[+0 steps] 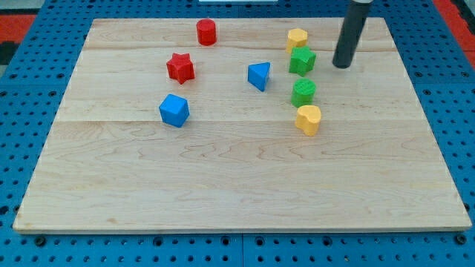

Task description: Place the yellow heart below the green circle

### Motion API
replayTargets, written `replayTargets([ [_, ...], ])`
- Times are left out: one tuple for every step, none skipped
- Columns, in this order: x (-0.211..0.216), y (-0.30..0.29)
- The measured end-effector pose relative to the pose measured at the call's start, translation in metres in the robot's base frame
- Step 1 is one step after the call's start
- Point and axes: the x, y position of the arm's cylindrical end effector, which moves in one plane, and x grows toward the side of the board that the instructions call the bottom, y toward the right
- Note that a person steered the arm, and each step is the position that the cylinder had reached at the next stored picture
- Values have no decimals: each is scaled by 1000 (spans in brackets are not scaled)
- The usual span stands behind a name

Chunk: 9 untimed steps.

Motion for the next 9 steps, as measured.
replayTargets([
  [-4,-45],
  [-8,-88],
  [-18,-106],
  [-20,-109],
  [-15,-69],
  [-8,-22],
  [-62,-15],
  [-117,-9],
  [-117,-37],
])
